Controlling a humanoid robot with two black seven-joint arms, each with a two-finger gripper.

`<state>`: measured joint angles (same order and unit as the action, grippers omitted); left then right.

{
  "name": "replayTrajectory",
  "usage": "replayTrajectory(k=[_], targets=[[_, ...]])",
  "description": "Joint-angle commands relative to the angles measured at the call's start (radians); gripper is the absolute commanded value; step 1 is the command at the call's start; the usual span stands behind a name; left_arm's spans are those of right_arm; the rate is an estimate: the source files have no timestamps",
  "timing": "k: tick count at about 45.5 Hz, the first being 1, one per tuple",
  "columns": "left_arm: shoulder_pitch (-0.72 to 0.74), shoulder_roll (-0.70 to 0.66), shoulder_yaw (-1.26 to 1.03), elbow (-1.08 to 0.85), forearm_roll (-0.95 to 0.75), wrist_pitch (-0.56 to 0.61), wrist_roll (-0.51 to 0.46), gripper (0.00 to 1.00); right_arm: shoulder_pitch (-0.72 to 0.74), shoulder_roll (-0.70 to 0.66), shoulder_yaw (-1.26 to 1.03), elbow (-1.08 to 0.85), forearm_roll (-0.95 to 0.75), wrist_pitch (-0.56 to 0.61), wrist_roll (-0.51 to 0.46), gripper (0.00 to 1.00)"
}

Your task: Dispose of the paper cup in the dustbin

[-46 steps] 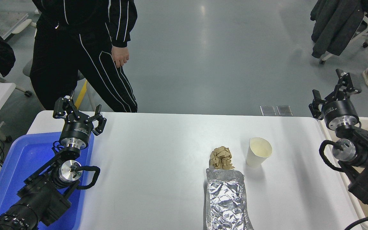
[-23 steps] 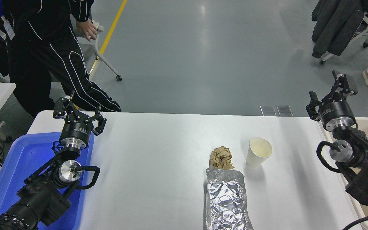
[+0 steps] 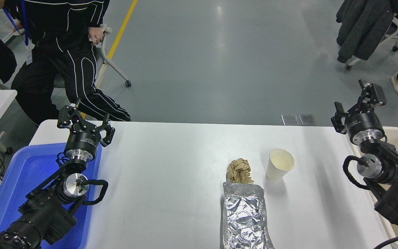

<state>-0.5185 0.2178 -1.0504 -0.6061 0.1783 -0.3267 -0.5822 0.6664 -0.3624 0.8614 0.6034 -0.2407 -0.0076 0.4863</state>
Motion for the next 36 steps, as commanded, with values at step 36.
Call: replayTrajectory(k=[36], targets=[[0.0, 0.0, 0.0, 0.0, 0.0, 0.0, 0.001, 1.0, 0.519, -0.208, -1.172, -0.024, -0.011, 0.011, -0.012, 1.0]])
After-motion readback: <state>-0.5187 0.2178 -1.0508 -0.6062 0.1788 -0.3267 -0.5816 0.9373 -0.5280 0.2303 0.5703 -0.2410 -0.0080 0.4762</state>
